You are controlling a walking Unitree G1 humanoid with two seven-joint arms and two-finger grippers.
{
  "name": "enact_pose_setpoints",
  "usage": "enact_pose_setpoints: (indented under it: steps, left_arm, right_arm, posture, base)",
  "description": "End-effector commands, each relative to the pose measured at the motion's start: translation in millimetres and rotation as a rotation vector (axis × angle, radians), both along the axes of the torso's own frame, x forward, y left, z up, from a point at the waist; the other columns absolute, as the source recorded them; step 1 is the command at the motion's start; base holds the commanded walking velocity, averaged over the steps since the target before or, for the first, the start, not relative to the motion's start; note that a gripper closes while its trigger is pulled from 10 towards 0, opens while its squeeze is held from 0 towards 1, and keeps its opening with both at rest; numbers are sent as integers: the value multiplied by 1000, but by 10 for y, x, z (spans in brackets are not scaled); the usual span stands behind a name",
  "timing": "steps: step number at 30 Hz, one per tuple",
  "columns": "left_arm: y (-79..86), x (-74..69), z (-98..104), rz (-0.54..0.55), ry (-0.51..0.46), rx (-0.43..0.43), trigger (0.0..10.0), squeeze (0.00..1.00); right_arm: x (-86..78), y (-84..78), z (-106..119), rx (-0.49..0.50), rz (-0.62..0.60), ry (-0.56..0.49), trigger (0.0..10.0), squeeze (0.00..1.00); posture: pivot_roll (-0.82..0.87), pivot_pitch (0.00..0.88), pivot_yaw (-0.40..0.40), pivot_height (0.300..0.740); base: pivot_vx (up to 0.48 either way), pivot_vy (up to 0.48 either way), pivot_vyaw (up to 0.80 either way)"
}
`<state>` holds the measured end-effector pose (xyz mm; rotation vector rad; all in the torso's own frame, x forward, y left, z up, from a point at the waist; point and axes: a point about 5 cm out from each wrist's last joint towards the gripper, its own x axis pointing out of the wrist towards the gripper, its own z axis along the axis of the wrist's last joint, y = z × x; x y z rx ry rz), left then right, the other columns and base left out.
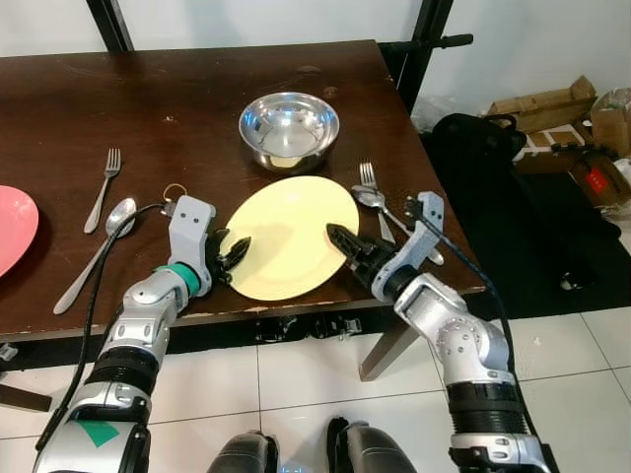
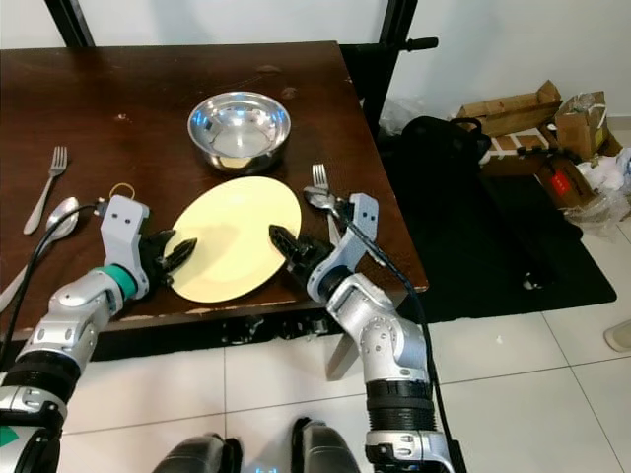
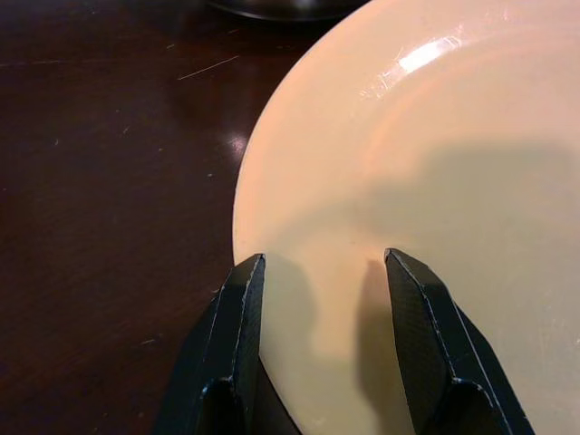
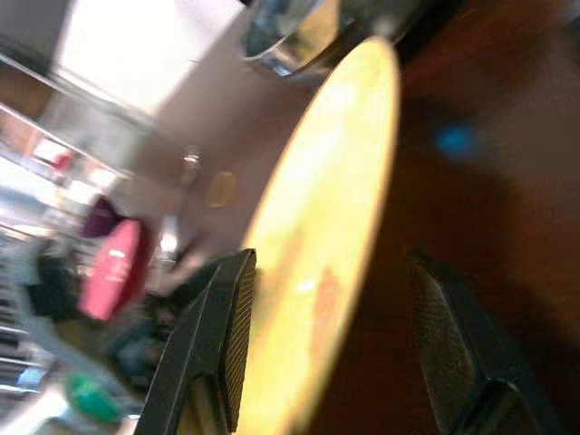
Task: Setting the table
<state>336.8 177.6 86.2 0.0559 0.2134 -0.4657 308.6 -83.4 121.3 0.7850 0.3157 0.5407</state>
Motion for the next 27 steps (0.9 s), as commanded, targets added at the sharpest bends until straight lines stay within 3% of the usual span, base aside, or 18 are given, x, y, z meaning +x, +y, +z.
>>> enact_pose_setpoints:
  steps: [1,2,3,5,6,7,8,14,21,27]
  left_arm:
    - [-5,-138,-270,-8,122,1,10000,0]
    - [-5,-138,-270,-8,122,1,10000,0]
    - [-1,-140,-271,-9,122,1,10000,0]
    - [-1,-140,-271,-9,122,1,10000,0]
    - [1,-141,-271,-9,121,1,10000,0]
    - [1,-141,-271,-9,121,1,10000,0]
    - [0,-141,-272,-10,121,0,10000,0]
    - [-9,-140,-273,-10,119,-5,10000,0]
    - [-14,-128,-254,-6,109,-15,10000,0]
    - [-68,-47,28,-18,-2,-78,10000,0]
  right_arm:
    - [-3,102,-40,51,35,39,6549,0]
    - [-3,102,-40,51,35,39,6549,0]
    - [15,156,-48,72,40,52,4235,0]
    - [15,156,-48,72,40,52,4235,0]
    - [36,198,-44,91,44,62,706,0]
    - [36,198,-44,91,44,62,706,0]
    - [46,244,-39,108,53,69,0,0]
    - [35,307,-34,120,78,80,0,0]
    - [15,240,-32,121,74,83,0,0]
    - [16,166,-45,116,53,73,0,0]
  posture:
    - [63,65,22,740]
    - [63,65,22,740]
    - [65,62,23,740]
    - [65,62,23,740]
    - [65,60,22,740]
    - [65,60,22,740]
    - [66,59,20,740]
    - [66,58,17,740]
    - [63,59,17,740]
    - [62,61,19,740]
  base:
    - [0,0,0]
    - [0,0,0]
    - [0,0,0]
    - [0,0,0]
    - [0,0,0]
    - [0,0,0]
    - [0,0,0]
    - [0,0,0]
    - [0,0,0]
    - [0,0,0]
